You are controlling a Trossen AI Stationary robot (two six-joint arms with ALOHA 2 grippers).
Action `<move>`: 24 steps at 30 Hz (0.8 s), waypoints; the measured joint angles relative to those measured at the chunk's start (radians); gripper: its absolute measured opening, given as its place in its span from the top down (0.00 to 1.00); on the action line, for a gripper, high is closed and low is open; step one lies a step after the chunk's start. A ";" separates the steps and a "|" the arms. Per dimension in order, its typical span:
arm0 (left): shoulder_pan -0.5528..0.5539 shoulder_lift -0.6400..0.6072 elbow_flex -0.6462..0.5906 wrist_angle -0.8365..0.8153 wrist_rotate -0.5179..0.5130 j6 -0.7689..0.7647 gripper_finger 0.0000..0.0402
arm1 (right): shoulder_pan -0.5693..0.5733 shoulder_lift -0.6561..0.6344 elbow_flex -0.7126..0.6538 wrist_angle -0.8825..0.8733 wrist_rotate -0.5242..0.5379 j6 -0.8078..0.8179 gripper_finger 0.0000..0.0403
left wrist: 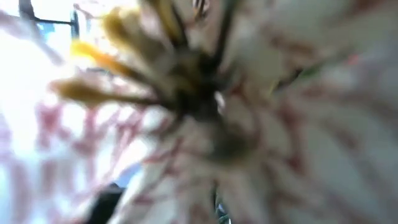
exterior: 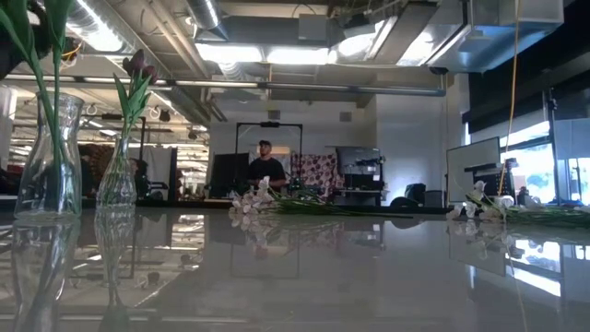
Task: Sort flowers into vase by color
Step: Put the bottom left white flowers into the purple vase
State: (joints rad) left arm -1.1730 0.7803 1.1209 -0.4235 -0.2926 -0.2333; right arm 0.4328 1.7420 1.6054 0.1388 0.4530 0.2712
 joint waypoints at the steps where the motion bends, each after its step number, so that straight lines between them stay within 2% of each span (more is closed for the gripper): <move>1: -0.024 0.013 0.000 -0.004 -0.016 0.000 0.99 | 0.000 0.000 0.000 -0.010 0.000 0.022 0.41; 9: -0.166 0.074 -0.001 -0.043 -0.147 0.056 0.99 | 0.000 0.000 0.000 -0.026 0.015 0.118 0.41; 13: -0.191 0.073 -0.002 -0.128 -0.189 0.009 0.99 | 0.000 0.000 0.000 -0.026 0.023 0.124 0.41; 24: -0.217 0.072 -0.007 -0.253 -0.203 -0.093 0.99 | 0.000 0.000 0.000 -0.026 0.037 0.148 0.41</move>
State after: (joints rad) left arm -1.3895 0.8527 1.1137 -0.6761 -0.4958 -0.3260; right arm 0.4328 1.7420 1.6054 0.1131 0.4900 0.4187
